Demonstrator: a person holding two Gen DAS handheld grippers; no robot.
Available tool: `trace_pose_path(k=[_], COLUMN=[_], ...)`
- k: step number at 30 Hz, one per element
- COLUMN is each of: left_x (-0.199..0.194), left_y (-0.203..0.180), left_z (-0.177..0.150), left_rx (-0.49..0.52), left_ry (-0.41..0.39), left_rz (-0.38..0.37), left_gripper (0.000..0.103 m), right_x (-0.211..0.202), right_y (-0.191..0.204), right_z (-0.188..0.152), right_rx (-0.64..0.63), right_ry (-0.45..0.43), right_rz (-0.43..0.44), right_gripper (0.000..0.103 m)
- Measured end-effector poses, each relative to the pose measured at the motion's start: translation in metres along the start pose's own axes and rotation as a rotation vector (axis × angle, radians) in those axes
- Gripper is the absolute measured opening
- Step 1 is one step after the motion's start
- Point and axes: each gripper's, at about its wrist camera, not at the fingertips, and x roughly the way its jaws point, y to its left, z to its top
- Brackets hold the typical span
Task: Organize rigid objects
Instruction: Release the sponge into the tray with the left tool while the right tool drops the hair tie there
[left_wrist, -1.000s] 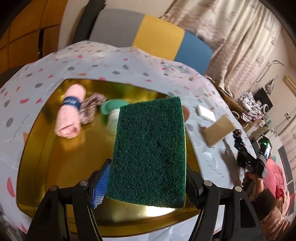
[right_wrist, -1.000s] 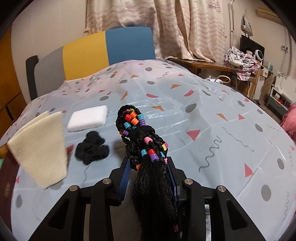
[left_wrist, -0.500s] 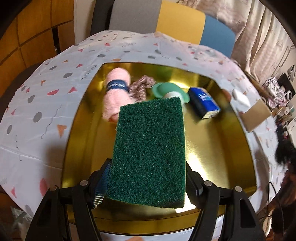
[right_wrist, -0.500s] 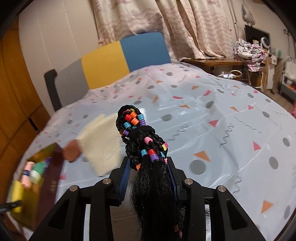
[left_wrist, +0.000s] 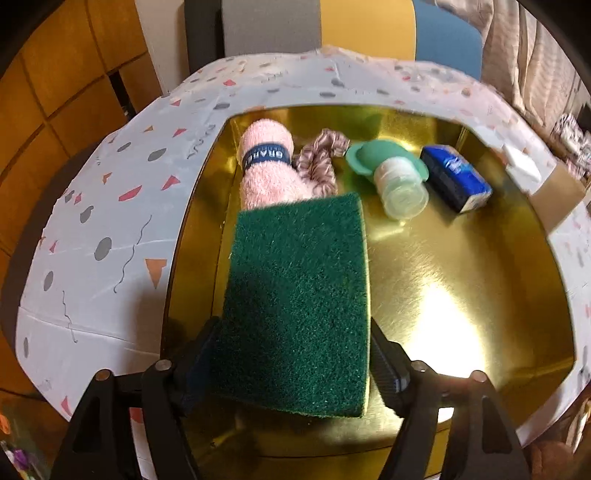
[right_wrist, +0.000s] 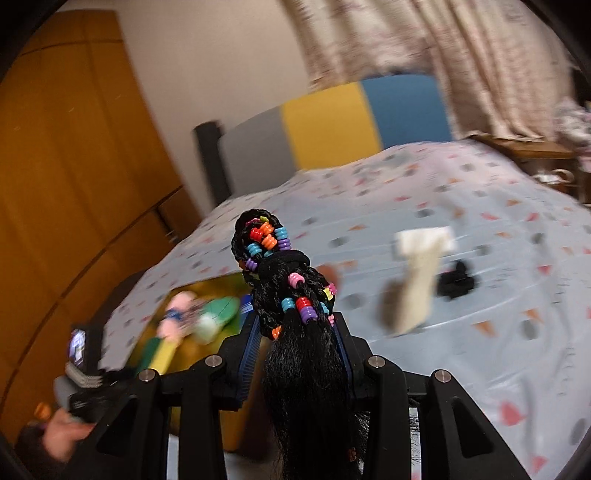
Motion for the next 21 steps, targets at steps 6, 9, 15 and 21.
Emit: trace_pose_path(k=[6,9,15,21], left_x=[-0.023,-0.042,-0.07,-0.081], left_y=[0.006,0.023,0.061,0.083], left_z=[-0.004,-0.006,-0.009,-0.008], left_rx=[-0.033,-0.12,-0.345,-0.46], left_ry=[-0.082,-0.163,-0.268,-0.293], left_rz=[-0.013,-0.081,-0.165,-0.175], left_gripper=[0.085,0.085,0.085,0.085], right_x=[0.033,0.05,0.085,0.123], right_y=[0.047,0.067,0.097,0.105], right_z=[-0.021,-0.03,-0.047,-0.058], right_rx=[-0.071,-0.093,-0.127,-0.056], right_ry=[0.11,0.189,0.309,0.449], right_rz=[0.082,0.108,0.118,0.098], right_gripper=[0.038,0.038,0.038,0.038])
